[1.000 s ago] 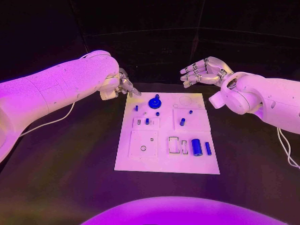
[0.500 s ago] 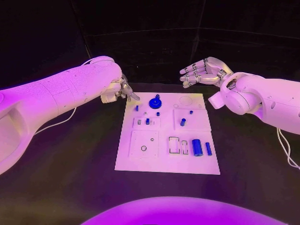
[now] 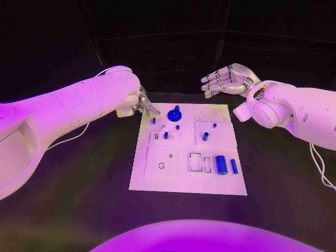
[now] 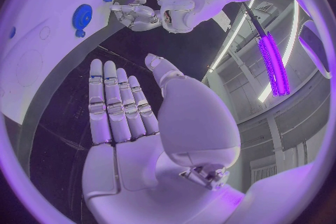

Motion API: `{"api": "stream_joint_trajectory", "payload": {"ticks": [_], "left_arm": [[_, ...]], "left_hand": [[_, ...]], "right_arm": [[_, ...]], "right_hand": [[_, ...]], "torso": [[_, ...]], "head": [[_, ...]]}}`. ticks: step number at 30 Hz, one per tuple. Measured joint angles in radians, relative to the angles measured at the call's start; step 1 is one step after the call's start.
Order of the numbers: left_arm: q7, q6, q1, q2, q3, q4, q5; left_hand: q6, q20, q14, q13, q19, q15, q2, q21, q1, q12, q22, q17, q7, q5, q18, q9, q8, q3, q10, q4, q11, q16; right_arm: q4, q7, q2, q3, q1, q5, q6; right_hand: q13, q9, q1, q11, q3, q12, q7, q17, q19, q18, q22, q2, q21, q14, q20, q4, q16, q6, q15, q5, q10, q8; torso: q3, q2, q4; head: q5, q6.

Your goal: Assemble the parts on the task board

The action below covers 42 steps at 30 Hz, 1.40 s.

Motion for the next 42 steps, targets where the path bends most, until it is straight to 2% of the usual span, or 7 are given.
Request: {"api": "stream_joint_trajectory", "payload": {"ticks": [12, 20, 25, 30, 40, 42], "left_arm": [[0.026, 0.004, -0.013, 0.023, 0.000, -0.023, -0.001], [0.034, 0.006, -0.016, 0.031, 0.000, -0.032, -0.001], [0.036, 0.007, -0.016, 0.032, 0.000, -0.037, -0.001], [0.036, 0.010, -0.016, 0.036, 0.000, -0.040, -0.002], [0.035, 0.020, -0.017, 0.045, 0.000, -0.055, -0.002], [0.034, 0.023, -0.018, 0.047, 0.000, -0.056, -0.002]], "left_hand": [[0.007, 0.004, 0.000, 0.006, 0.004, 0.000, 0.006, 0.000, 0.012, 0.008, 0.005, 0.000, 0.000, 0.000, 0.000, -0.003, 0.000, -0.005, 0.000, 0.000, 0.000, 0.000], [0.007, 0.004, 0.000, 0.006, 0.004, 0.000, 0.008, 0.003, 0.026, 0.008, 0.007, 0.000, 0.000, 0.000, 0.000, -0.007, -0.004, -0.011, 0.000, -0.006, 0.000, 0.000], [0.011, 0.003, 0.000, 0.006, 0.004, 0.000, 0.019, 0.003, 0.037, 0.008, 0.009, 0.000, 0.000, 0.000, 0.000, -0.009, -0.004, -0.018, 0.000, -0.007, 0.000, 0.000], [0.014, 0.003, 0.000, 0.006, 0.004, 0.000, 0.015, 0.003, 0.042, 0.008, 0.010, 0.000, 0.000, 0.000, 0.000, -0.009, -0.004, -0.018, 0.000, -0.007, 0.000, 0.000], [0.021, 0.003, 0.000, 0.006, 0.004, 0.000, 0.027, 0.003, 0.063, 0.008, 0.010, 0.000, 0.000, 0.000, 0.000, -0.013, -0.004, -0.028, 0.000, -0.017, 0.000, 0.000], [0.021, 0.003, 0.000, 0.006, 0.004, 0.000, 0.023, 0.003, 0.067, 0.008, 0.010, 0.000, 0.000, 0.000, 0.000, -0.014, -0.004, -0.029, 0.000, -0.018, 0.000, 0.000]], "right_arm": [[-0.002, 0.000, 0.004, 0.000, 0.000, 0.000, 0.000], [-0.003, 0.000, 0.006, 0.000, 0.000, 0.000, 0.000], [-0.004, 0.000, 0.008, 0.000, 0.000, 0.000, 0.000], [-0.005, 0.000, 0.011, 0.000, 0.000, -0.001, 0.000], [-0.005, 0.001, 0.013, 0.000, 0.000, -0.001, 0.000], [-0.005, 0.001, 0.013, 0.000, 0.000, -0.001, 0.000]], "right_hand": [[0.000, 0.000, 0.000, 0.000, -0.003, 0.000, 0.000, 0.000, 0.000, 0.000, -0.001, 0.000, -0.004, 0.000, 0.000, -0.003, 0.000, 0.000, 0.000, 0.000, 0.000, 0.000], [0.000, 0.000, 0.000, 0.000, -0.003, 0.000, 0.000, -0.001, 0.000, 0.000, -0.001, 0.000, -0.004, 0.000, 0.000, -0.003, 0.000, 0.000, 0.000, 0.000, 0.000, 0.000], [0.000, 0.000, 0.000, 0.000, -0.003, 0.000, 0.000, -0.001, 0.000, 0.000, -0.002, 0.000, -0.004, 0.000, 0.000, -0.003, 0.000, 0.000, 0.000, 0.000, 0.000, 0.000], [0.000, 0.001, 0.003, 0.000, -0.003, 0.004, 0.000, -0.002, 0.004, 0.000, -0.003, 0.003, -0.004, -0.003, 0.004, -0.003, 0.000, 0.000, -0.003, 0.000, 0.000, 0.000], [0.000, 0.001, 0.004, 0.000, -0.003, 0.004, 0.000, -0.002, 0.004, 0.000, -0.003, 0.004, -0.004, -0.004, 0.004, -0.003, 0.000, 0.000, -0.004, 0.000, 0.000, 0.000], [0.000, 0.001, 0.004, 0.000, -0.003, 0.004, 0.000, -0.002, 0.004, 0.000, -0.003, 0.004, -0.004, -0.004, 0.004, -0.003, 0.000, 0.000, -0.004, 0.000, 0.000, 0.000]], "torso": [[0.0001, 0.000, 0.0000], [0.0001, 0.000, 0.0001], [0.0001, 0.000, 0.0003], [0.0002, 0.000, 0.0010], [-0.0002, 0.000, 0.0012], [-0.0001, 0.000, 0.0011]], "head": [[-0.002, 0.001], [-0.002, -0.001], [-0.003, -0.005], [-0.004, -0.007], [-0.002, -0.009], [-0.002, -0.009]]}}
